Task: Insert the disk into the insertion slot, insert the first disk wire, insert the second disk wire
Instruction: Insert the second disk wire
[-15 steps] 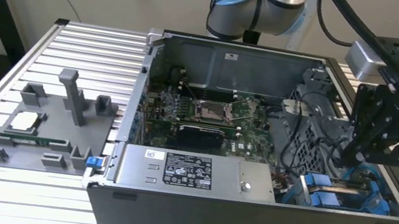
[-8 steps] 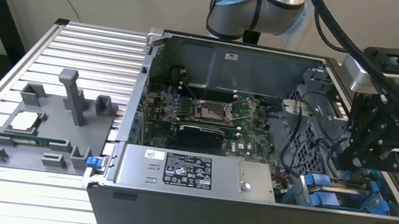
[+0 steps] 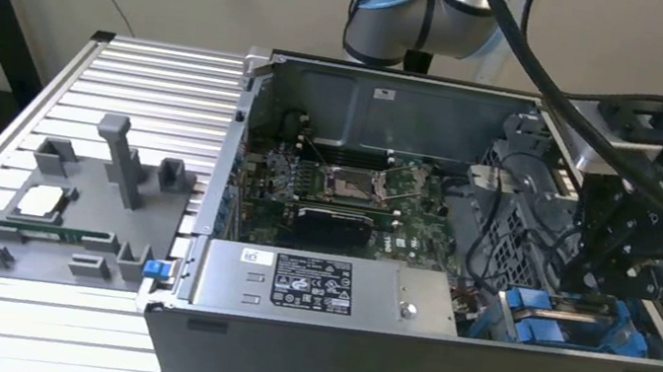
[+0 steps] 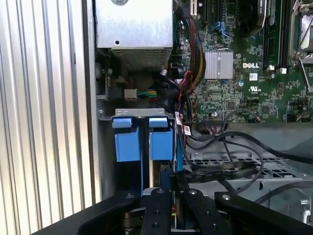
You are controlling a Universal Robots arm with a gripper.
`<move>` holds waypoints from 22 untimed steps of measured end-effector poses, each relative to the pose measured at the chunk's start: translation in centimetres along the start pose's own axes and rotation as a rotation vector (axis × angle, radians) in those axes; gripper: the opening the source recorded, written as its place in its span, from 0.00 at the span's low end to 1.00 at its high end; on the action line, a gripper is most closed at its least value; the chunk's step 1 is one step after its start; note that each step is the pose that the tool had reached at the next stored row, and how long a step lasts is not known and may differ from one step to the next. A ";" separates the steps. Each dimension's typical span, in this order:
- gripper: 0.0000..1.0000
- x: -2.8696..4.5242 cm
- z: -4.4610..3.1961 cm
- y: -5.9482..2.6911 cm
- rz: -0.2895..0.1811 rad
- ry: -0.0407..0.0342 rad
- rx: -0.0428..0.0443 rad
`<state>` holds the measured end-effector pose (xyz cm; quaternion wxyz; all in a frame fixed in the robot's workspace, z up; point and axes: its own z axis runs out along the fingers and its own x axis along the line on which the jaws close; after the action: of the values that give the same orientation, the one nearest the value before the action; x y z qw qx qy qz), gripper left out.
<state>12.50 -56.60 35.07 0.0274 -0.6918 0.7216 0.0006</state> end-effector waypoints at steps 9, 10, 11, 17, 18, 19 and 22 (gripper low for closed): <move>0.00 0.06 0.24 -0.21 0.000 -0.0011 0.0263; 0.00 0.11 0.28 -0.21 0.000 -0.0012 0.0263; 0.00 0.16 0.35 -0.21 0.001 -0.0013 0.0264; 0.00 0.20 0.61 -0.24 0.008 -0.0009 0.0313; 0.00 0.20 0.66 -0.25 0.011 -0.0008 0.0321; 0.00 0.20 0.68 -0.27 0.012 -0.0006 0.0322; 0.00 0.19 0.75 -0.42 0.015 -0.0006 0.0324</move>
<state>12.94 -56.78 34.33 0.0389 -0.6857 0.7268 -0.0107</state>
